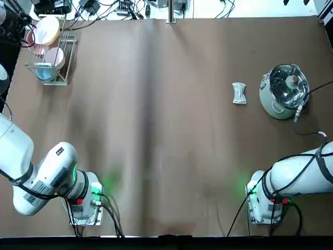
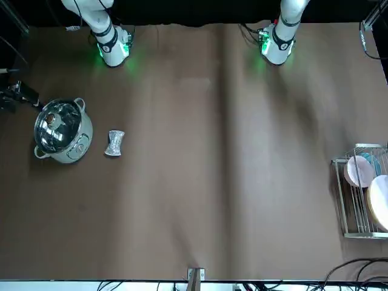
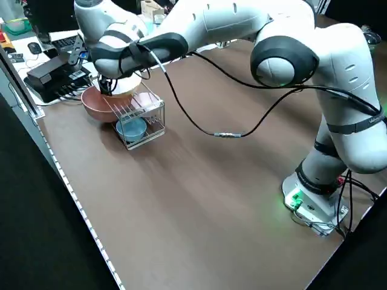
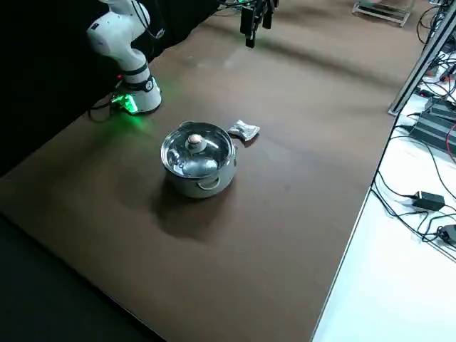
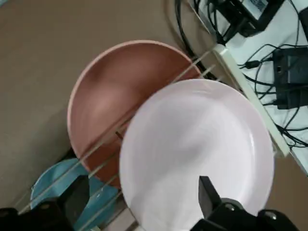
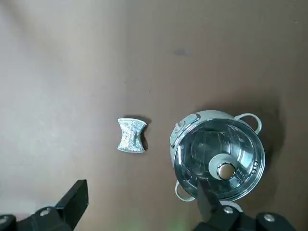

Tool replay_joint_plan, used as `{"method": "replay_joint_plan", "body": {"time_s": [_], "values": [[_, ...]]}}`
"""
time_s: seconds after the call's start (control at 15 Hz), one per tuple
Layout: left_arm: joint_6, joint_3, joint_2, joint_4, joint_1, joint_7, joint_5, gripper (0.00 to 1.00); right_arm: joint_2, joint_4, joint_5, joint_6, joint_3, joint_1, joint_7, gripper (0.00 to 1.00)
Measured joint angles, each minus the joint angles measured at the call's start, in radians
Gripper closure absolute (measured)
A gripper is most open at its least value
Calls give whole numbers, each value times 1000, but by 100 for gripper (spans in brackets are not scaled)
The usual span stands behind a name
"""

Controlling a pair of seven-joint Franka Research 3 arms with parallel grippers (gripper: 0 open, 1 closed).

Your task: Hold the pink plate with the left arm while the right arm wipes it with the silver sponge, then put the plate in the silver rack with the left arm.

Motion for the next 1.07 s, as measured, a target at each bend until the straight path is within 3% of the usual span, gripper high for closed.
{"method": "replay_joint_plan", "body": {"time_s": [0.53, 0.8, 1.07], "values": [[-153, -87, -116, 2, -13, 26, 27, 0, 0, 0, 0, 0, 0, 0, 0, 0], [-302, -51, -225, 1, -144, 72, 104, 0, 0, 0, -1, 1, 0, -1, 0, 0], [-362, -17, -308, -2, -289, 71, 118, 0, 1, 0, -2, 1, -3, -4, 0, 0]]}}
